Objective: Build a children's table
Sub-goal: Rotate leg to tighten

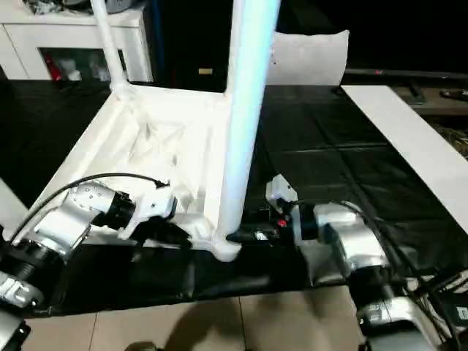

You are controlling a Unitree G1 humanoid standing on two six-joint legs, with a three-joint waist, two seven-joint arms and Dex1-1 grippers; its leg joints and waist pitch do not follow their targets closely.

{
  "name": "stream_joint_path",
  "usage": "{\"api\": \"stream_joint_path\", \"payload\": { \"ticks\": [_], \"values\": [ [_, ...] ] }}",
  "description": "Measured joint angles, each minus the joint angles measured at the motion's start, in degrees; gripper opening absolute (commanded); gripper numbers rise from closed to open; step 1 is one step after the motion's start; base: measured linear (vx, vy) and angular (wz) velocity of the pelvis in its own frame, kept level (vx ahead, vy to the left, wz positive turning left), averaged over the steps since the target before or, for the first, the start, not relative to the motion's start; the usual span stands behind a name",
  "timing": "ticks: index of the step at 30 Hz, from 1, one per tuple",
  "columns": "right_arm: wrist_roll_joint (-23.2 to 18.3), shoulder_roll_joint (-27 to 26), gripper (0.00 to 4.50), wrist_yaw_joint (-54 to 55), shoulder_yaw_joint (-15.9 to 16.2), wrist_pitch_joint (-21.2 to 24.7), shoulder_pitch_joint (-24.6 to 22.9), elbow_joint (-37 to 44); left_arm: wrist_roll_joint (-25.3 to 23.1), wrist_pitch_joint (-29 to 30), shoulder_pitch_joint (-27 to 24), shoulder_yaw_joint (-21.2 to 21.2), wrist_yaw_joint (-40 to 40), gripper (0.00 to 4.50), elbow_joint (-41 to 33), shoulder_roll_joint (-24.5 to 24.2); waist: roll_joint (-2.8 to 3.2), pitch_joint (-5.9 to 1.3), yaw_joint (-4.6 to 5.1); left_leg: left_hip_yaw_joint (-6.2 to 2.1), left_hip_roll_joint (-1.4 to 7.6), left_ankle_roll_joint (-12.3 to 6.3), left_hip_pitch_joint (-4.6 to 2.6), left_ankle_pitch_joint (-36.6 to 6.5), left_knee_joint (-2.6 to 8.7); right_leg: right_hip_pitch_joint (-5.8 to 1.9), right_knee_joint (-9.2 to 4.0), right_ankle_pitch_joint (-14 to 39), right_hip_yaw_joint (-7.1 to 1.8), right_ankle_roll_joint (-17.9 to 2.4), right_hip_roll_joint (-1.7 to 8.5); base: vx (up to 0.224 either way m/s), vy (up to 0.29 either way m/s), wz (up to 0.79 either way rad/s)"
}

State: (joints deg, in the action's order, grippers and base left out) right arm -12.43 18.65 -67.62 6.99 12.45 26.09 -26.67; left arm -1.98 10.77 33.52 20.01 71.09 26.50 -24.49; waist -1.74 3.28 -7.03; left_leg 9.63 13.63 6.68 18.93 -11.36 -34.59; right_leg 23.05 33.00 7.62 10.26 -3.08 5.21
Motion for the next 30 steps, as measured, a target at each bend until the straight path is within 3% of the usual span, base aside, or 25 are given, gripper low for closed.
{"api": "stream_joint_path", "payload": {
  "ticks": [3, 7, 9, 11, 12, 13, 16, 21, 25, 30],
  "values": [
    [1.8, -4.68, 1.88, 11.52, -2.67, 1.91, 0.16, 0.06, -0.99, 4.19, -0.19, -2.11, -7.27, 0.0, -0.02, 2.89, 0.06, 0.01, 2.11, -0.11, 0.04, 0.0, 0.07, 0.0, -0.21, -0.07, -0.3, -0.04, 0.52, 0.06, 0.01, 0.0, 0.0, 0.0],
    [3.85, -10.16, 1.88, 26.52, -5.24, 4.92, 1.81, -0.3, -2.6, 8.32, -0.14, -3.95, -16.56, 0.0, -0.02, 7.62, 0.73, 0.15, 4.87, -1.31, 1.09, 0.01, 0.29, -0.02, -0.18, -1.16, -2.27, -0.13, 2.94, 0.2, 0.09, 0.0, 0.0, 0.0],
    [4.08, -11.87, 1.88, 31.15, -6.39, 5.83, 2.42, -0.64, -2.88, 9.39, -0.11, -4.4, -20.1, 0.0, 0.12, 9.62, 0.55, 0.23, 5.38, -1.21, 0.99, 0.09, 0.01, -0.1, -0.23, -1.14, -1.65, -0.13, 2.32, 0.2, 0.06, 0.0, 0.0, 0.0],
    [4.59, -13.14, 1.88, 34.99, -6.68, 5.8, 3.32, -1.05, -3.21, 10.18, 0.08, -4.69, -23.15, 0.0, 0.29, 11.13, 0.41, 0.32, 5.34, -0.91, 0.11, 0.24, -0.59, -0.18, -0.08, -0.77, -1.12, -0.13, 2.04, 0.19, 0.2, 0.0, 0.0, 0.0],
    [5.11, -13.5, 1.88, 36.0, -6.69, 5.04, 3.39, -1.08, -3.34, 10.25, 0.16, -4.83, -23.67, 0.0, 0.29, 11.43, 0.43, 0.31, 5.11, -0.94, 0.07, 0.23, -0.49, -0.18, 0.11, -0.62, -1.13, -0.13, 2.12, 0.19, 0.2, 0.0, 0.0, 0.0],
    [5.47, -13.93, 2.57, 36.87, -6.72, 4.1, 3.38, -1.18, -3.39, 10.24, 0.35, -4.91, -23.88, 0.0, 0.27, 11.51, 0.49, 0.27, 5.16, -1.15, 0.13, 0.24, 0.06, -0.18, 0.13, -0.36, -1.21, -0.13, 2.43, 0.19, 0.18, 0.0, 0.0, 0.0],
    [5.8, -14.16, 2.6, 37.38, -6.94, 2.99, 3.38, -1.28, -3.38, 9.3, 0.44, -4.51, -23.52, 0.0, -0.2, 11.64, 0.5, 0.27, 5.01, -1.29, 0.13, 0.25, 0.56, -0.18, 0.21, 0.02, -1.24, -0.24, 2.37, 0.01, 0.15, 0.0, 0.0, 0.0],
    [5.64, -13.26, 3.1, 36.91, -7.18, 2.0, 3.01, -0.22, -3.27, 7.74, 0.44, -3.76, -21.46, 0.0, -0.46, 10.79, 0.5, 0.26, 3.56, -1.16, 0.02, 0.07, 0.52, -0.33, 0.41, 0.29, -0.9, -0.51, 1.6, -0.36, 0.11, 0.0, 0.0, 0.0],
    [5.27, -9.72, 3.45, 33.49, -6.16, 0.04, 0.09, 3.42, -2.81, 4.94, 0.42, -3.34, -19.17, 0.0, -0.06, 8.58, 0.49, 0.27, 2.72, -1.08, 0.05, 0.04, 0.6, -0.3, 0.49, 0.46, -0.85, -0.49, 1.53, -0.39, 0.07, 0.0, 0.0, 0.0],
    [2.88, -5.82, 3.89, 27.01, -6.33, 1.59, -6.43, 9.92, -1.8, -0.37, 0.15, -3.32, -12.64, 0.0, 1.49, 4.06, 0.48, 0.27, 1.88, -0.99, 0.05, 0.11, 0.47, -0.33, 0.48, 0.41, -0.84, -0.5, 1.46, -0.4, 0.06, 0.0, 0.0, 0.0]
  ]
}}
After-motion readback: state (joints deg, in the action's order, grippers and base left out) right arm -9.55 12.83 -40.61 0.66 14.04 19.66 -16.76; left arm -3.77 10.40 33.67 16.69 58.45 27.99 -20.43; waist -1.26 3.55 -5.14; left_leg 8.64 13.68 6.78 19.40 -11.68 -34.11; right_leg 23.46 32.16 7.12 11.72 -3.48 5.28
